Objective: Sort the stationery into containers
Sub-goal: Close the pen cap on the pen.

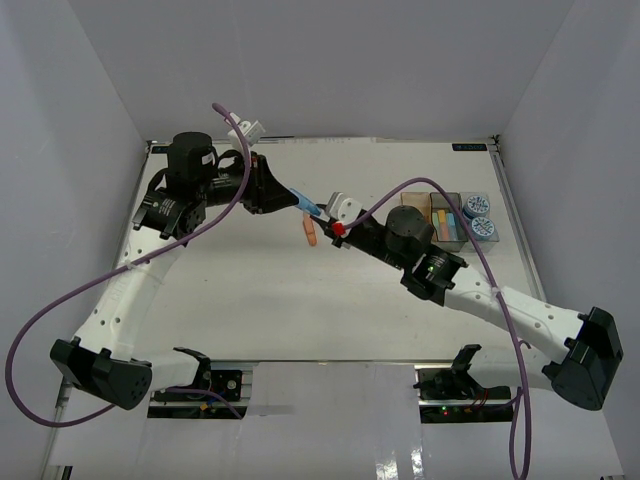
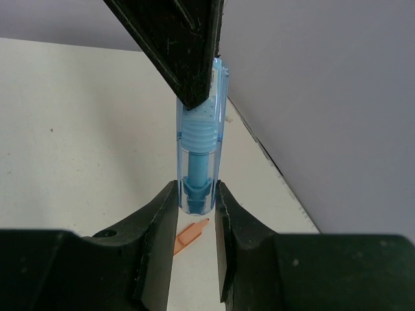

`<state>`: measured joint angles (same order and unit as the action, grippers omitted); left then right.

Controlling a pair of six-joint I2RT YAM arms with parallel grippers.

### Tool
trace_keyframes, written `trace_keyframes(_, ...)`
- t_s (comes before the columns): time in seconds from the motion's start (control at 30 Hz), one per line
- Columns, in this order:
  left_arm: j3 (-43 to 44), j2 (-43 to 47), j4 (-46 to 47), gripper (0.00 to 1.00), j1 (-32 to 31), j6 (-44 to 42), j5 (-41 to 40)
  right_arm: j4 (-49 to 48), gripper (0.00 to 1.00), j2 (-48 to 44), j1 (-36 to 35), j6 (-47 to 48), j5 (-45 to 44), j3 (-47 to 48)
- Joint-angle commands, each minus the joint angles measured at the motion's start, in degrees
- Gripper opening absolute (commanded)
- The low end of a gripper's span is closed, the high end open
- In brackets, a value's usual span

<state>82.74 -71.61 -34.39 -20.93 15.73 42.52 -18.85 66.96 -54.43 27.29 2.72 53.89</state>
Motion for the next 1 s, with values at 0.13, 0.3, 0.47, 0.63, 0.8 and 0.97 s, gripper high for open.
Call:
trace_keyframes(0.13, -2.76, -0.01, -0.32, 0.17, -1.13, 0.89, -0.16, -5.14, 0.08, 0.71, -0.32, 2.07, 1.76, 8.25)
trace_keyframes(0.3, -3.2, -0.81, -0.15, 0.18, -2.27, 1.06, -1.3, -5.32, 0.08, 1.68, -0.32, 2.42, 3.08, 10.62)
trace_keyframes(0.47, -3.99, -2.04, 0.38, 0.18, -3.59, 1.68, -1.21, -6.11, 0.08, 1.77, -0.41, 3.03, 2.91, 11.41)
trace_keyframes(0.63, -5.48, -2.92, 2.05, 0.18, -4.73, 2.99, -1.57, -6.55, 0.08, 1.16, -0.41, 3.91, 3.08, 12.29)
trace_keyframes(0.8, -5.66, -3.88, 2.31, 0.18, -5.44, 3.08, -1.3, -6.72, 0.08, 0.46, -0.5, 4.88, 3.69, 13.61)
trace_keyframes(0.97, -6.62, -4.85, 2.57, 0.18, -5.53, 3.08, -1.13, -7.6, 0.08, -0.42, -0.5, 5.14, 4.57, 14.14)
